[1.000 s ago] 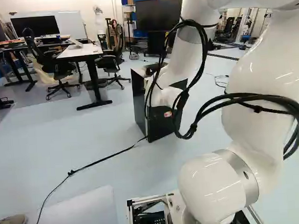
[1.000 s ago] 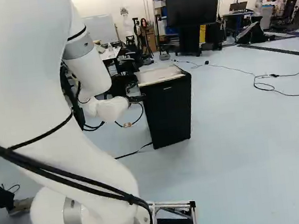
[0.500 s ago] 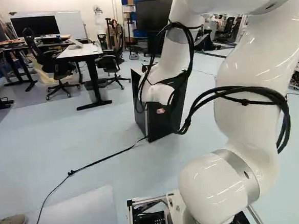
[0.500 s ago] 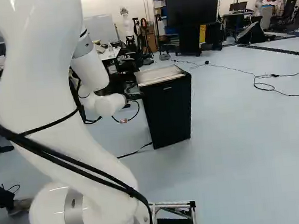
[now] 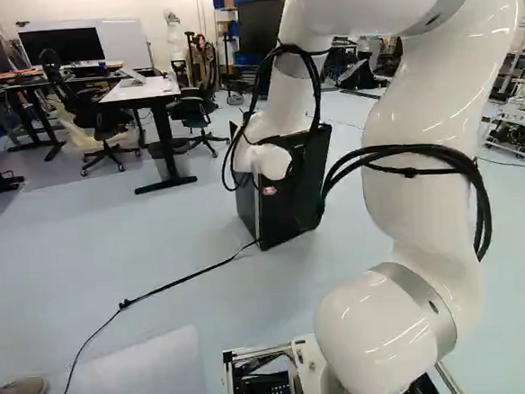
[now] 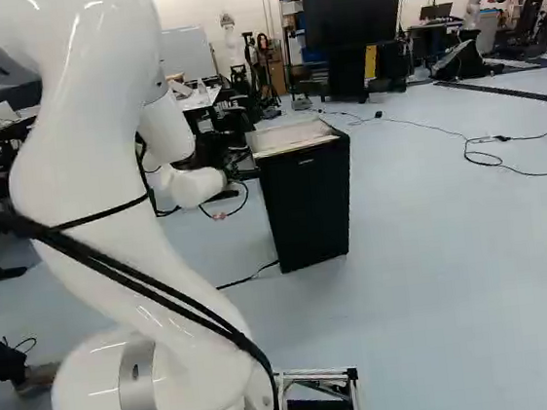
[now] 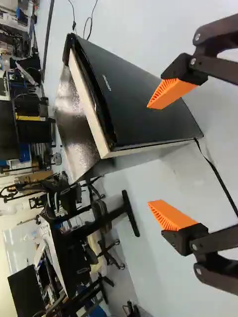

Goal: Open the fridge door

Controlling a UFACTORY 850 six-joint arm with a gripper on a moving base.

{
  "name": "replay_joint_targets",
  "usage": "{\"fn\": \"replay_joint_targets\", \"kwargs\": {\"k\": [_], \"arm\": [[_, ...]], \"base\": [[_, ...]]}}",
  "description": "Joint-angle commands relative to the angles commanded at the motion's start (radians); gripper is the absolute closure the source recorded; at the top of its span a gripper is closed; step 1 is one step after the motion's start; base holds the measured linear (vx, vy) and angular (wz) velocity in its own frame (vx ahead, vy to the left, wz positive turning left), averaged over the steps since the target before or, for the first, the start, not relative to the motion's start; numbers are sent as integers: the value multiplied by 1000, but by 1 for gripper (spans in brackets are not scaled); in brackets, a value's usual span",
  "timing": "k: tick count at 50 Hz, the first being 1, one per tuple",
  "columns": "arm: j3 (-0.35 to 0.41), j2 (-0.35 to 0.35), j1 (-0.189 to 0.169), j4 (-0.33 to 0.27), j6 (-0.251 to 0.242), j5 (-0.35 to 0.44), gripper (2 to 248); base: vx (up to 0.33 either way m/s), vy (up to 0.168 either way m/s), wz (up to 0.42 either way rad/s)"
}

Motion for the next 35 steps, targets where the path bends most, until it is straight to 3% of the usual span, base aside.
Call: {"fn": "replay_joint_targets", "kwargs": {"k": [35], "arm": [[-156,-149,45,186,0,0,3]], "base": [[0,0,0]]}}
